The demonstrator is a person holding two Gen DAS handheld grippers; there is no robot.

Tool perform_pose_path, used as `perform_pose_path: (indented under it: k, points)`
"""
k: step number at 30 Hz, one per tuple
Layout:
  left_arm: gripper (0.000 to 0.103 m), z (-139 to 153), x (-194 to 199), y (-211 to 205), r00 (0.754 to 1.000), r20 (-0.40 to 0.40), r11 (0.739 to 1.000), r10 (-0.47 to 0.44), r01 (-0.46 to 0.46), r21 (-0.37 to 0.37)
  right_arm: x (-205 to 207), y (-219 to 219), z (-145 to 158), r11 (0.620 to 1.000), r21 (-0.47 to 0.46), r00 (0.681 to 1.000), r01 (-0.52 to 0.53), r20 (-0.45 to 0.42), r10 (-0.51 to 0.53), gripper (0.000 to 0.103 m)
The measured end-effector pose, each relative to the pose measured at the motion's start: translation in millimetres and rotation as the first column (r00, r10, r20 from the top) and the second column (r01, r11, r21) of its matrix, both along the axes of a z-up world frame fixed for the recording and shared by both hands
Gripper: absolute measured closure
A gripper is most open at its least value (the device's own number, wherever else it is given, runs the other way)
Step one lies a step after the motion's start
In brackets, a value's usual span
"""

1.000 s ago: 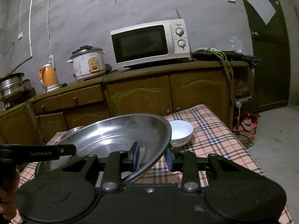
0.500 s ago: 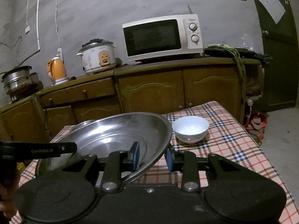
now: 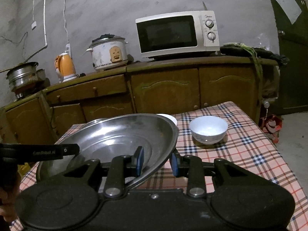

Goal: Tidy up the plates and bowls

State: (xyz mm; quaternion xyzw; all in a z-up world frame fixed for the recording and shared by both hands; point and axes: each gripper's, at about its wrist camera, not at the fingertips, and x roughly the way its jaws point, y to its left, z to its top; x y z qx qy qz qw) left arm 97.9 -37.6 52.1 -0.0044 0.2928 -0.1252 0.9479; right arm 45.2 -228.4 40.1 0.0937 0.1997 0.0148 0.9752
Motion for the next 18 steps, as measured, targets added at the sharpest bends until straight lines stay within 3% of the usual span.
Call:
perform_pose_path:
  k: [18]
  points:
    - [0.068, -2.3, 3.3, 25.2, 0.999, 0.004, 0.999, 0.045, -0.045, 0.022, 13.1, 28.0, -10.5, 0.998, 0.004, 0.998, -0.060, -0.037, 0.060, 0.066]
